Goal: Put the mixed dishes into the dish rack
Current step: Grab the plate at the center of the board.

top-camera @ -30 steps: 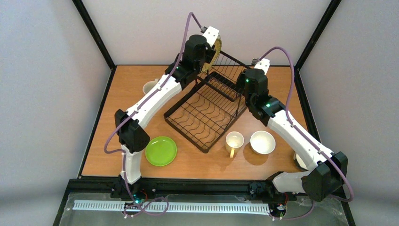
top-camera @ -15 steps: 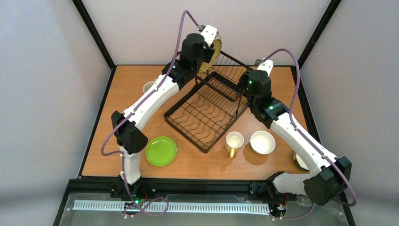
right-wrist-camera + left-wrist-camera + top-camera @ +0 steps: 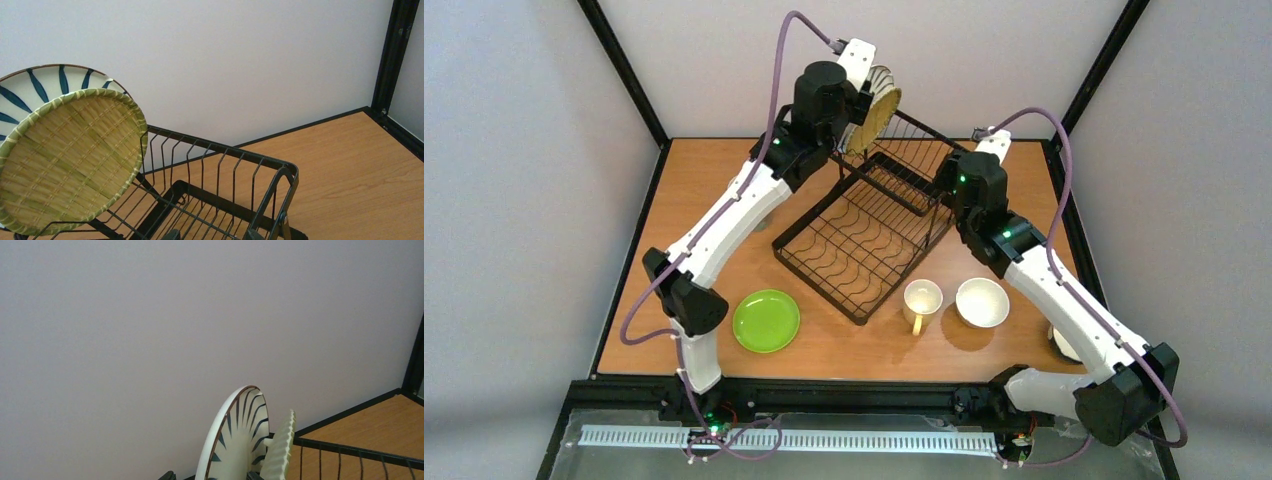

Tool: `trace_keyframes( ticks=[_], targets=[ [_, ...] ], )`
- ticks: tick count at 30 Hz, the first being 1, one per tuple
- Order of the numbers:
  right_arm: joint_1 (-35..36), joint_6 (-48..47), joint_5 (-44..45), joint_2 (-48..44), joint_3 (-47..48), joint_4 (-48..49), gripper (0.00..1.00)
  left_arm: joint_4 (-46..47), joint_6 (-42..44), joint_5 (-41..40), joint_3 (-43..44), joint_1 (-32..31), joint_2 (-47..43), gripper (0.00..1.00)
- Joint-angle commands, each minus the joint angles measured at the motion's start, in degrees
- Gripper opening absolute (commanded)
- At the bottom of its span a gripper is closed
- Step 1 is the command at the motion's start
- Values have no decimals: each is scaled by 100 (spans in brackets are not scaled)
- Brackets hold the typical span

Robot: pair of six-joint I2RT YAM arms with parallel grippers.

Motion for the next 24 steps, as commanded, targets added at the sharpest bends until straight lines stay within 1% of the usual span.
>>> trace_keyframes(
  ticks=[1,7,10,13,16,20,23,24],
  targets=[
    [-45,130,-43,-206,-153,-59,76,-401,-246,-119,145,-135,-290,79],
    [-43,173,-84,-348,-217,-143,76,-496,-426,-310,-241,-217,-704,79],
    [-40,162,-218,-430,-251,-166,75,-577,-604,-563,-681,-220,-1091,79],
    [-45,33,-692,-385,-181,-226,75,-728,-958,-884,-1327,-218,-1644,79],
    [-30,-36,-1314,-225,-74,-374,75,-1049,-1613,-1153,-2056,-220,-2221,80],
    [100,-198,-2154,-15,25,-522,75,-1657,-2725,-1265,-2785,-222,-2881,80],
    [342,-407,-2770,239,227,-753,75,-2182,-3669,-1267,-3245,-224,-3287,80],
    [524,-482,-2925,365,323,-880,75,-2393,-3918,-1233,-3391,-222,-3398,80]
  ],
)
